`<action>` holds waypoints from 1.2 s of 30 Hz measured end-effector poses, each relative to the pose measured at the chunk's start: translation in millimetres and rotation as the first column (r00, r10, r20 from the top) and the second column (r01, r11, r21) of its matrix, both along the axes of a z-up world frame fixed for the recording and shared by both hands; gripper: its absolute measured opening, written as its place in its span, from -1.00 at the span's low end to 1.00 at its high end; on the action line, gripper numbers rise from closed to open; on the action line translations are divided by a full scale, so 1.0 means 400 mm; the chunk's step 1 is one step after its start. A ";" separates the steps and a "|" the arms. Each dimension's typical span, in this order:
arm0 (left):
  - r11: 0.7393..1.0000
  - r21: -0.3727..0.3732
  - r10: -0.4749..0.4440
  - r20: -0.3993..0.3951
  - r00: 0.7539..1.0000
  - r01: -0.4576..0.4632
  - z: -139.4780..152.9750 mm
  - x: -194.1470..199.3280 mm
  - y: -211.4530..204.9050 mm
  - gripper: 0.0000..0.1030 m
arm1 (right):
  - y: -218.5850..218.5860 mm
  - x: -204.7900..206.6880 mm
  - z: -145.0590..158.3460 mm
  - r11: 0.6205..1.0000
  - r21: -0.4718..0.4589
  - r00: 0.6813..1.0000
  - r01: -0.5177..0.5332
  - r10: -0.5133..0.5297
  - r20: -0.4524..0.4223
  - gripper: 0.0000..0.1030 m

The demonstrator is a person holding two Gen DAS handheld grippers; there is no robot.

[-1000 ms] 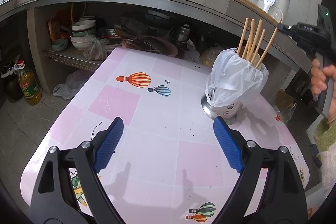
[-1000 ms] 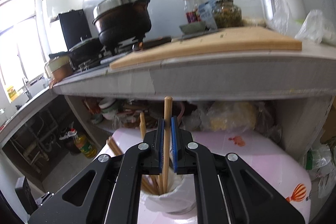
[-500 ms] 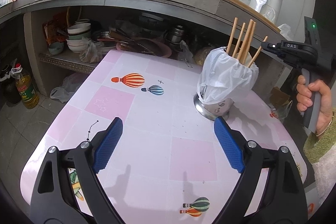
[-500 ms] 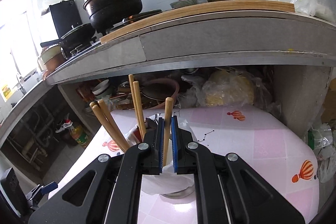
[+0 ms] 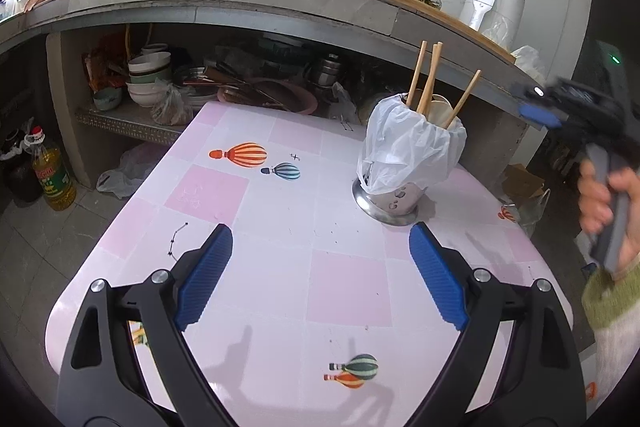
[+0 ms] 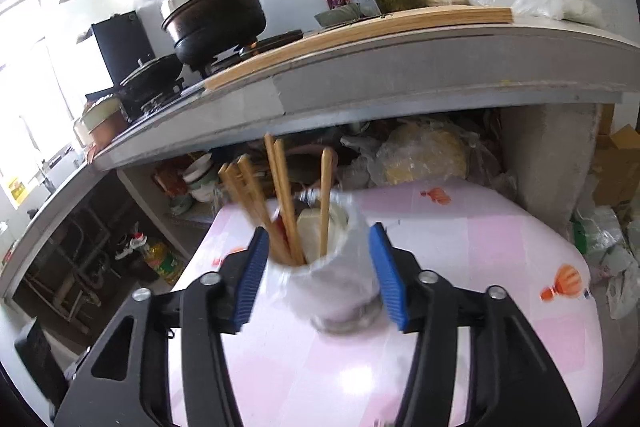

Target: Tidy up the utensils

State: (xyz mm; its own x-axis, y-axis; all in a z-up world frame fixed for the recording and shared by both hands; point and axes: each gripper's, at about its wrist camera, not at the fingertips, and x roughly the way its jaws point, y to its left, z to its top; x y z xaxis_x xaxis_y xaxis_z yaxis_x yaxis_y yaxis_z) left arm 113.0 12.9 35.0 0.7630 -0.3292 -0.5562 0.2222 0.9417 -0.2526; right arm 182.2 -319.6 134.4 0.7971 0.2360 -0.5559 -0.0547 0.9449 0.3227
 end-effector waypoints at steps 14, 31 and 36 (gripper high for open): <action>0.998 0.044 -0.039 -0.023 0.999 0.040 0.044 -0.087 -0.041 0.80 | 0.098 -0.327 -0.120 0.994 -0.103 0.992 0.024 -0.036 -0.117 0.70; 0.948 0.306 0.078 0.045 0.996 -0.088 0.068 -0.137 -0.111 0.84 | 0.102 -0.431 -0.126 0.957 -0.232 0.978 0.174 -0.195 -0.072 0.87; 0.925 0.355 0.124 0.066 0.990 -0.140 0.067 -0.153 -0.109 0.84 | 0.100 -0.455 -0.125 0.942 -0.259 0.971 0.211 -0.233 -0.055 0.87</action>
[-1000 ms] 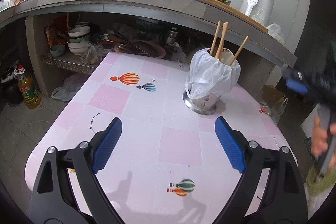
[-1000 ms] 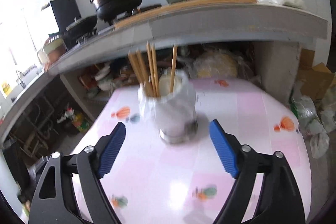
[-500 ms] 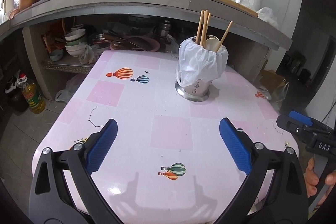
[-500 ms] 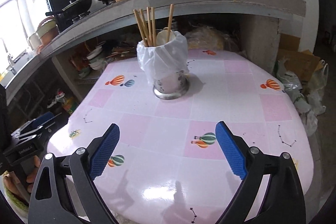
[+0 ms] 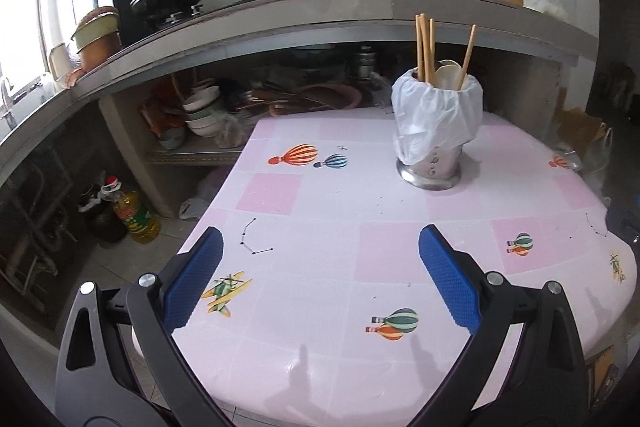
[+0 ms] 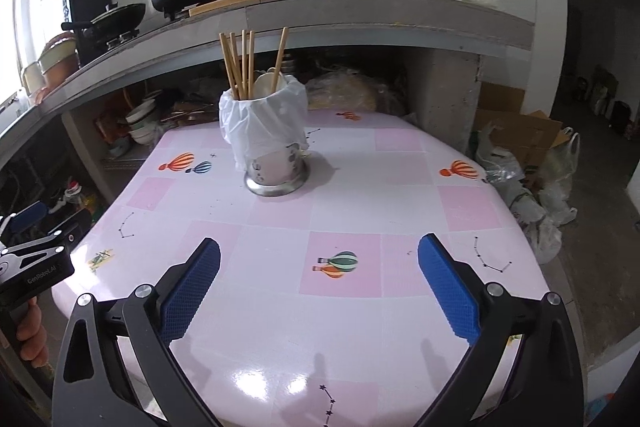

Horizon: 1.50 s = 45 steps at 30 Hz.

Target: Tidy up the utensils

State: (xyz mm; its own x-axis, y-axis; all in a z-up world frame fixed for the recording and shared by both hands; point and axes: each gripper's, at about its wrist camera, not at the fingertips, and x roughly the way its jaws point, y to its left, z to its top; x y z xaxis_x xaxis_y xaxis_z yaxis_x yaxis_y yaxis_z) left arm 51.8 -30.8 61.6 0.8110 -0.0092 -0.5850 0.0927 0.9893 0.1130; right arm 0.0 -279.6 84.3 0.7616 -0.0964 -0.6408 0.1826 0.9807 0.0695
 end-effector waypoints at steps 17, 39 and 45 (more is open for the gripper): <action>0.994 -0.048 0.103 -0.005 0.995 -0.103 0.004 -0.017 0.091 0.84 | -0.015 -0.029 0.023 0.999 -0.037 0.999 0.033 -0.032 0.036 0.87; 0.991 -0.088 0.101 0.039 0.994 -0.098 0.040 -0.041 0.134 0.84 | -0.006 -0.047 0.026 0.998 -0.049 0.998 0.031 -0.029 0.049 0.87; 0.992 -0.085 0.091 0.031 0.995 -0.088 0.039 -0.038 0.123 0.84 | -0.010 -0.052 0.023 0.998 -0.044 0.999 0.034 -0.032 0.044 0.87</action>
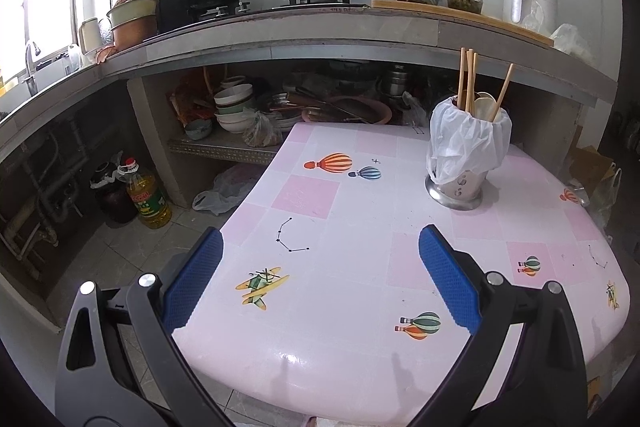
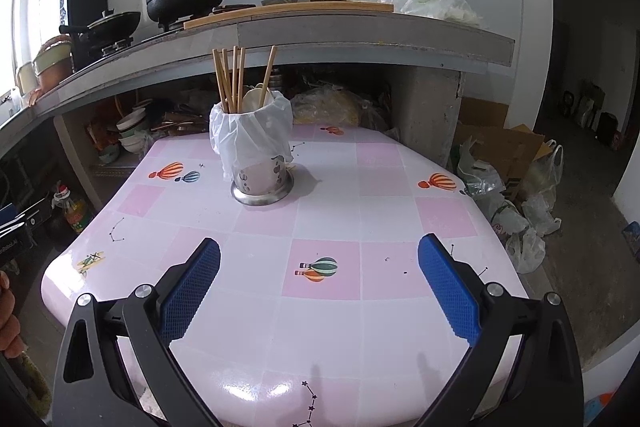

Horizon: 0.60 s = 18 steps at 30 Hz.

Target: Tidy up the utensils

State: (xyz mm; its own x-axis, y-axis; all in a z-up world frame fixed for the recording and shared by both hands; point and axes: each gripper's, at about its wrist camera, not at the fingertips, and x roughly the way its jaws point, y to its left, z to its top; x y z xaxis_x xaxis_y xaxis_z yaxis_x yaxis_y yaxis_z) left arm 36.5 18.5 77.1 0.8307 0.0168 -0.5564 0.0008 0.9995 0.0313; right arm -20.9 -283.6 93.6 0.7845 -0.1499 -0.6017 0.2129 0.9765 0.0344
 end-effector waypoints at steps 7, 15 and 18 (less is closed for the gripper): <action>1.000 0.000 -0.011 -0.012 1.000 0.011 -0.005 0.001 -0.008 0.84 | -0.005 -0.005 0.003 1.000 0.002 1.000 0.005 -0.005 0.006 0.87; 1.000 -0.003 -0.025 -0.010 1.000 0.025 -0.002 -0.001 -0.016 0.84 | -0.003 -0.007 0.007 1.000 -0.007 1.000 0.000 0.001 0.009 0.87; 1.000 -0.001 -0.028 -0.007 1.000 0.028 -0.001 -0.004 -0.019 0.84 | -0.002 -0.009 0.007 1.000 -0.006 1.000 -0.001 0.001 0.009 0.87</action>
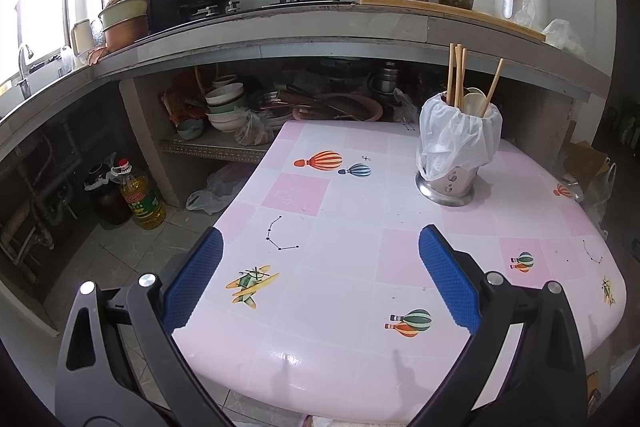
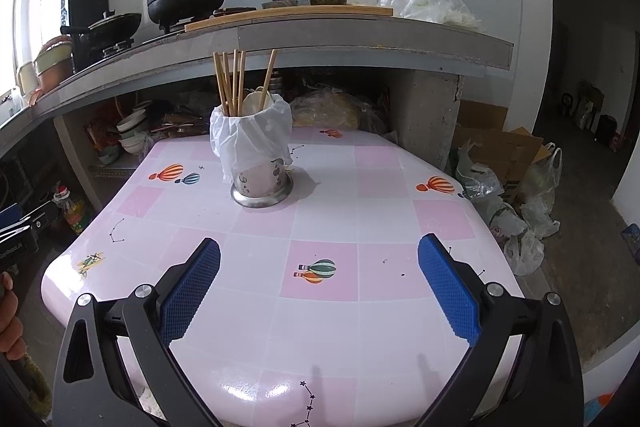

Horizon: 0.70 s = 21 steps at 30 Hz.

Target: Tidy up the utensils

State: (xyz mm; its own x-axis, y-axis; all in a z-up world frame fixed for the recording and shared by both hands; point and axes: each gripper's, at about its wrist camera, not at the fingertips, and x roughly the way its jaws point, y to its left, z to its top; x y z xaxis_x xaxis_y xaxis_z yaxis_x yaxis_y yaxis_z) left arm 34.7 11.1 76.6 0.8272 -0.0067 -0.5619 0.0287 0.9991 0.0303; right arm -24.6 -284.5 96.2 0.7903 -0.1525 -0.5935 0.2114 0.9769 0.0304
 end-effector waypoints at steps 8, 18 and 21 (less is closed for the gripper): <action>1.000 -0.003 0.001 0.015 1.000 -0.001 0.006 -0.003 -0.001 0.84 | 0.005 0.001 0.000 1.000 -0.002 1.000 -0.005 0.005 0.003 0.87; 1.000 -0.004 0.003 0.018 1.000 -0.003 0.008 -0.003 0.000 0.84 | 0.014 0.004 0.001 1.000 -0.005 1.000 -0.017 0.017 0.002 0.87; 1.000 -0.006 0.004 0.017 1.000 -0.003 0.008 -0.004 0.001 0.84 | 0.018 0.006 0.000 1.000 -0.006 1.000 -0.020 0.020 -0.001 0.87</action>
